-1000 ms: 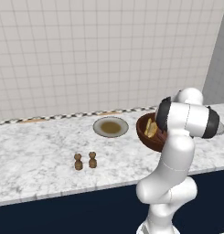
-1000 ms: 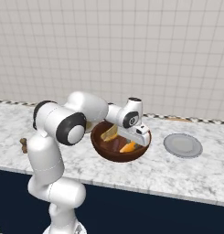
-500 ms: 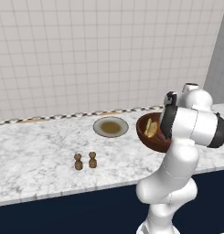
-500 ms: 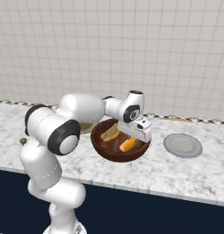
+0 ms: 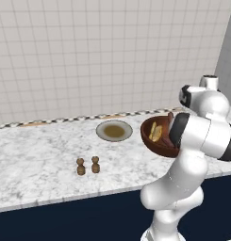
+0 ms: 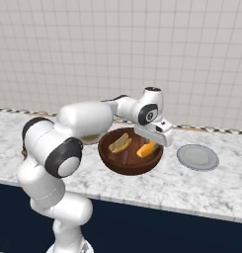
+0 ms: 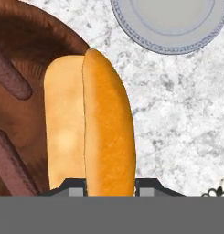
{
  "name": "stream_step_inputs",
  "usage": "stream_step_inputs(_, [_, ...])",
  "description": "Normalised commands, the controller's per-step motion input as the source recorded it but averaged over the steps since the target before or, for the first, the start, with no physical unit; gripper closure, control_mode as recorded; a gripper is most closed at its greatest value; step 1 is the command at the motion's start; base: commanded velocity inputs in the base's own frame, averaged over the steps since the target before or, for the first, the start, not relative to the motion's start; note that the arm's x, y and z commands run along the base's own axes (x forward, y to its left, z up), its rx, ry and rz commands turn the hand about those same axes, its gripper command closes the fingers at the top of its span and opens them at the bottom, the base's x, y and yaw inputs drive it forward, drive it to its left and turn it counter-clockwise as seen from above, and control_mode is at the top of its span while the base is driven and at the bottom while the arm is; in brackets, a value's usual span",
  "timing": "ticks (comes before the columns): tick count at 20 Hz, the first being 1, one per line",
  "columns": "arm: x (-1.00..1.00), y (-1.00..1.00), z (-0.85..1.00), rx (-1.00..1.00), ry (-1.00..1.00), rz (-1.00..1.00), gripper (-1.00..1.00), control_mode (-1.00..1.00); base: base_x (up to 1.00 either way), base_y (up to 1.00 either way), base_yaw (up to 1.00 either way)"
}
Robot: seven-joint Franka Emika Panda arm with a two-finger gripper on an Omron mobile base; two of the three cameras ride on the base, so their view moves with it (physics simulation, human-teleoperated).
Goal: Place one bun and one sausage from the bowl on each plate.
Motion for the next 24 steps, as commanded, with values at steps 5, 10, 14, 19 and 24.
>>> stream_step_inputs(5, [0.0,-0.84,0.0,-0.02,0.0,-0.09,1.0,-1.0,0.0,0.0,0.0])
stream_step_inputs(10, [0.03,-0.83,0.0,0.0,0.0,-0.03,1.0,-1.0,0.0,0.0,0.0])
stream_step_inputs(14, [0.29,-0.66,-0.01,0.0,0.0,0.0,1.0,-1.0,0.0,0.0,0.0])
stream_step_inputs(19, [0.79,-0.2,-0.07,0.0,0.0,0.02,1.0,-1.0,0.0,0.0,0.0])
stream_step_inputs(24, [0.72,-0.19,-0.17,0.0,0.03,0.02,1.0,-1.0,0.0,0.0,0.0])
